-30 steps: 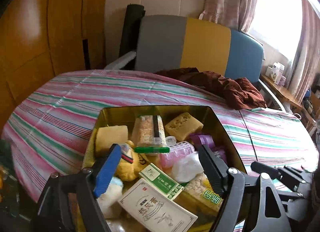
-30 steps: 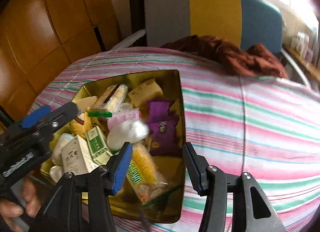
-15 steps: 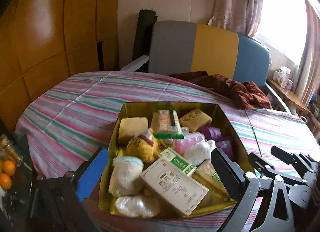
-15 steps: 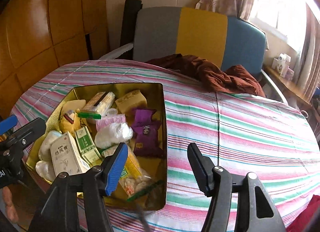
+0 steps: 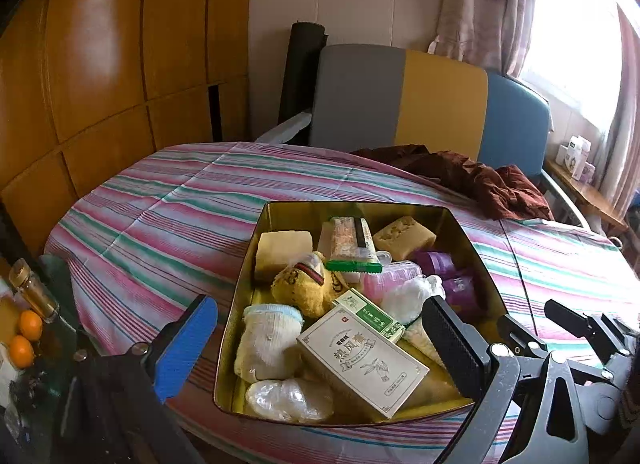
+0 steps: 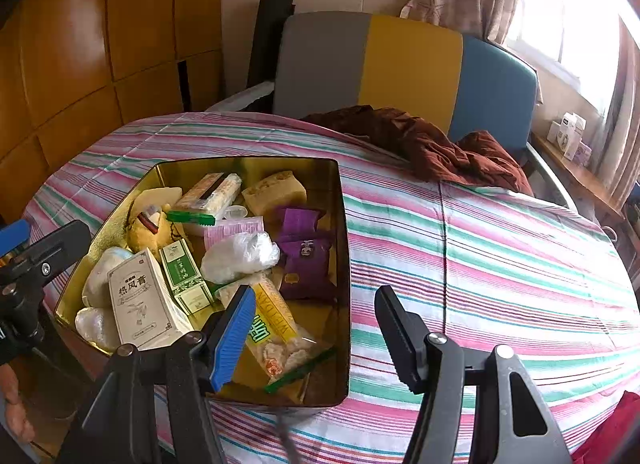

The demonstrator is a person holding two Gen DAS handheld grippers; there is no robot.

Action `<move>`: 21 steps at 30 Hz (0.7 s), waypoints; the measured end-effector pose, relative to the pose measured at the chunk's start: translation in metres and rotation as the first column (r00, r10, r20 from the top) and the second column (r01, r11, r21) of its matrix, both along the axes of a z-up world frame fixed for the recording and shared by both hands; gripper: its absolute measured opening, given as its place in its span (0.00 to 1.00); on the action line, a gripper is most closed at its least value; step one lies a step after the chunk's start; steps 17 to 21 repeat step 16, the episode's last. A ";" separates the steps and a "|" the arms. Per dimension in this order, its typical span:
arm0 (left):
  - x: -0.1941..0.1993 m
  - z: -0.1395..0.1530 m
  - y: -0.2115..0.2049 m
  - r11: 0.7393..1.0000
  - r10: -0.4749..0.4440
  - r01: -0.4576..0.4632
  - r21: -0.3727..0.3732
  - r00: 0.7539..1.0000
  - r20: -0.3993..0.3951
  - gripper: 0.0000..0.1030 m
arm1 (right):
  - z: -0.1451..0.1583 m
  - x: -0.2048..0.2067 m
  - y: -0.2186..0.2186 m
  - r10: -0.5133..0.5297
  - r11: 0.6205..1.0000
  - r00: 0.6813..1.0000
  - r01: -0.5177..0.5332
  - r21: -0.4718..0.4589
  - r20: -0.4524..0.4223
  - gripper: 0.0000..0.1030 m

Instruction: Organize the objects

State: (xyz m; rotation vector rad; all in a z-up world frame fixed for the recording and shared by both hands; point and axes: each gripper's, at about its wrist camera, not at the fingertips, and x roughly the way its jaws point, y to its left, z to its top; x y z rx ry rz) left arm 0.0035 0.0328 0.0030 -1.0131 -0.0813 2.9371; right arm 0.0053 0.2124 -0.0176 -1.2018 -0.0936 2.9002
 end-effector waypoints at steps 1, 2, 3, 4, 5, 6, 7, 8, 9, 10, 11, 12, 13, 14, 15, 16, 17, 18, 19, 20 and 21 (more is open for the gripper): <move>0.001 0.000 0.000 1.000 0.001 -0.001 -0.001 1.000 -0.001 1.00 | 0.000 0.000 -0.001 0.001 1.000 1.000 -0.001 0.000 0.002 0.61; 0.001 0.000 0.000 1.000 0.003 -0.003 -0.004 1.000 -0.002 1.00 | 0.000 0.000 -0.001 0.002 1.000 1.000 -0.002 0.001 0.003 0.61; 0.001 0.000 0.000 1.000 0.003 -0.003 -0.006 1.000 -0.001 1.00 | 0.000 0.000 -0.002 0.003 1.000 1.000 -0.003 0.002 0.002 0.61; 0.001 0.000 0.000 1.000 0.003 -0.003 -0.007 1.000 -0.001 1.00 | 0.000 0.000 -0.002 0.003 1.000 1.000 -0.003 0.003 0.002 0.61; 0.001 -0.001 -0.001 1.000 0.003 -0.003 -0.006 1.000 -0.001 1.00 | 0.000 0.000 -0.002 0.003 1.000 1.000 -0.003 0.002 0.002 0.61; 0.000 -0.001 -0.001 1.000 0.003 -0.003 -0.007 1.000 0.000 1.00 | 0.000 0.000 -0.002 0.002 1.000 1.000 -0.002 0.003 0.002 0.61; 0.000 -0.001 -0.001 1.000 0.002 -0.002 -0.007 1.000 0.003 1.00 | 0.000 0.000 -0.002 0.004 1.000 1.000 -0.004 0.003 0.001 0.61; 0.000 -0.001 -0.001 1.000 0.000 0.000 -0.005 1.000 0.004 1.00 | 0.000 0.000 -0.003 0.004 1.000 1.000 -0.004 0.003 0.001 0.61; 0.000 -0.001 -0.001 1.000 -0.002 0.002 -0.006 1.000 0.001 1.00 | -0.001 -0.001 -0.003 0.004 1.000 1.000 -0.004 0.003 0.001 0.61; 0.001 -0.001 -0.001 1.000 0.001 -0.001 -0.011 1.000 -0.003 1.00 | -0.001 -0.001 -0.003 0.003 1.000 1.000 -0.003 0.002 0.003 0.61; 0.001 -0.001 -0.001 1.000 0.005 -0.005 -0.019 1.000 -0.008 1.00 | -0.001 -0.002 -0.003 0.003 1.000 1.000 -0.003 0.002 0.004 0.61; 0.002 -0.001 -0.001 1.000 0.006 -0.006 -0.022 1.000 -0.016 1.00 | -0.001 -0.002 -0.003 0.003 1.000 1.000 -0.003 0.002 0.005 0.61; 0.003 -0.001 -0.001 1.000 0.008 -0.009 -0.024 1.000 -0.022 1.00 | -0.002 -0.002 -0.004 0.003 1.000 1.000 -0.003 0.002 0.005 0.61; 0.003 -0.001 -0.001 1.000 0.011 -0.011 -0.025 1.000 -0.024 1.00 | -0.002 -0.002 -0.004 0.002 1.000 1.000 -0.002 0.002 0.006 0.61; 0.003 -0.001 -0.002 1.000 0.013 -0.013 -0.024 1.000 -0.025 0.99 | -0.002 -0.002 -0.004 0.003 1.000 1.000 -0.003 0.002 0.006 0.61; 0.003 -0.001 -0.002 1.000 0.011 -0.012 -0.021 1.000 -0.025 0.99 | -0.002 -0.002 -0.004 0.003 1.000 1.000 -0.003 0.002 0.005 0.61; 0.003 -0.001 -0.002 1.000 0.011 -0.012 -0.021 1.000 -0.025 0.99 | -0.002 -0.002 -0.004 0.003 1.000 1.000 -0.003 0.002 0.005 0.61; 0.003 -0.001 -0.002 1.000 0.011 -0.012 -0.021 1.000 -0.025 0.99 | -0.002 -0.002 -0.004 0.003 1.000 1.000 -0.003 0.002 0.005 0.61; 0.003 -0.001 -0.002 1.000 0.011 -0.012 -0.021 1.000 -0.025 0.99 | -0.002 -0.002 -0.004 0.003 1.000 1.000 -0.003 0.002 0.005 0.61; 0.003 -0.001 -0.002 1.000 0.011 -0.012 -0.021 1.000 -0.025 0.99 | -0.002 -0.002 -0.004 0.003 1.000 1.000 -0.003 0.002 0.005 0.61; 0.003 -0.001 -0.002 1.000 0.011 -0.012 -0.021 1.000 -0.025 0.99 | -0.002 -0.002 -0.004 0.003 1.000 1.000 -0.003 0.002 0.005 0.61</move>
